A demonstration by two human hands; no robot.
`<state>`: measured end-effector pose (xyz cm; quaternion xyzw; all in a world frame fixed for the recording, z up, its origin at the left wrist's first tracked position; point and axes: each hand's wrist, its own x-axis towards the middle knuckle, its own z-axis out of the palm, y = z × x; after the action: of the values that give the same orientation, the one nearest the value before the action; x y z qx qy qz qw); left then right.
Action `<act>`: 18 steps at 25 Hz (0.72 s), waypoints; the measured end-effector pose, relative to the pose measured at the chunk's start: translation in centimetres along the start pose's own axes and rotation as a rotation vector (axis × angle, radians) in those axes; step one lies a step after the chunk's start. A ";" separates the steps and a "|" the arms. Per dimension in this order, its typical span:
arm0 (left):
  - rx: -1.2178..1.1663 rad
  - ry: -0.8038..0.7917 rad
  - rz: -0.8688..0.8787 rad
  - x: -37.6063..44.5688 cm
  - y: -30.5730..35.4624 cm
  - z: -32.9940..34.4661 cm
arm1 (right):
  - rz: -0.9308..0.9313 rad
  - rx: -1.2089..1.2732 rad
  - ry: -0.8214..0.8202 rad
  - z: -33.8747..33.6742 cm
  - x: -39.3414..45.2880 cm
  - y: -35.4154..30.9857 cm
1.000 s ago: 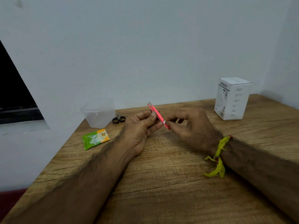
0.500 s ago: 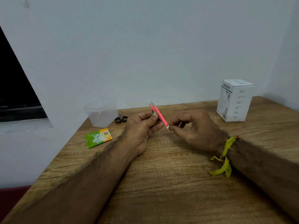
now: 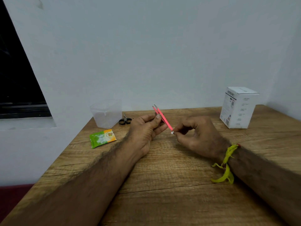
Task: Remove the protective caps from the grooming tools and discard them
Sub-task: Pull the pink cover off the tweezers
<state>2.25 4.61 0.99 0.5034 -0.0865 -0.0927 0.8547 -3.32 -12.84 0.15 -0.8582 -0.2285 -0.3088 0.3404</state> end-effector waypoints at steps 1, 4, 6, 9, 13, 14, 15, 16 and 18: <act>-0.012 0.000 -0.004 0.0 0.0 0.0 | 0.001 -0.017 0.018 0.2 0.0 -0.1; -0.013 0.002 -0.006 0.1 0.1 -0.1 | 0.010 -0.010 0.035 0.6 -0.1 -0.3; 0.004 0.009 -0.007 0.2 0.2 -0.3 | 0.096 0.057 0.017 0.5 0.1 -0.4; 0.034 -0.021 -0.006 0.1 0.0 -0.2 | 0.207 0.131 -0.001 0.2 0.2 -0.1; 0.088 -0.052 0.022 0.3 -0.3 -0.2 | 0.117 0.024 -0.007 0.8 0.3 -0.3; 0.085 -0.055 0.020 0.4 -0.4 -0.2 | 0.100 0.004 0.022 0.8 0.3 -0.3; 0.088 -0.065 0.018 0.4 -0.4 -0.2 | 0.095 0.008 0.052 0.7 0.4 -0.3; 0.103 -0.078 0.020 0.4 -0.5 -0.2 | 0.085 0.010 0.070 0.6 0.4 -0.2; 0.137 -0.096 0.032 0.3 -0.6 -0.3 | 0.024 -0.025 0.076 0.7 0.4 -0.4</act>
<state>2.54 4.54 0.35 0.5543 -0.1417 -0.0971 0.8144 -3.00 -12.01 0.13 -0.8528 -0.2012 -0.3399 0.3416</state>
